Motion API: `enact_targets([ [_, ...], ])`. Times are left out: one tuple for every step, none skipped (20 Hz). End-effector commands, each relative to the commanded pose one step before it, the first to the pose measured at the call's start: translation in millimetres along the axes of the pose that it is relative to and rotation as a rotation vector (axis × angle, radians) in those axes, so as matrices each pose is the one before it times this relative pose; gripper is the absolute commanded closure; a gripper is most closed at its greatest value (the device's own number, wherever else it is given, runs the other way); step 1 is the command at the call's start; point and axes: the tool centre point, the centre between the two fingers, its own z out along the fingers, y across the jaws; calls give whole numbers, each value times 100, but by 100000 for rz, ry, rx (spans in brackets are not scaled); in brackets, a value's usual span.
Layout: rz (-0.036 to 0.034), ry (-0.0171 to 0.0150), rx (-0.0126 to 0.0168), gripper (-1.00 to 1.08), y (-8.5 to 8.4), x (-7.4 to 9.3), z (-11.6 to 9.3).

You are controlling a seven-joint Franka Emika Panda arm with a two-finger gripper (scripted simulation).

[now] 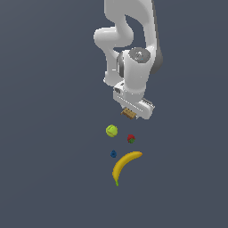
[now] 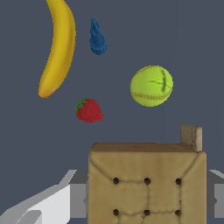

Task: Pick up a designated object from a clutter of objects.

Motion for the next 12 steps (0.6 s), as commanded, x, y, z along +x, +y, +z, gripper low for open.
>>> enact_targets([
  [-45, -118, 125, 108, 1765, 1656, -2148],
  [0, 0, 0, 108, 679, 668, -844],
  [0, 0, 0, 108, 679, 670, -845],
  [0, 0, 0, 108, 678, 672, -846],
  [0, 0, 0, 108, 678, 674, -847],
  [0, 0, 0, 108, 678, 677, -848],
  [55, -42, -5, 108, 696, 707, -833],
  [0, 0, 0, 108, 678, 682, -851],
  [0, 0, 0, 108, 677, 686, -852],
  [0, 0, 0, 108, 677, 689, -854],
  [36, 34, -48, 108, 677, 695, -852],
  [0, 0, 0, 108, 671, 693, -850],
])
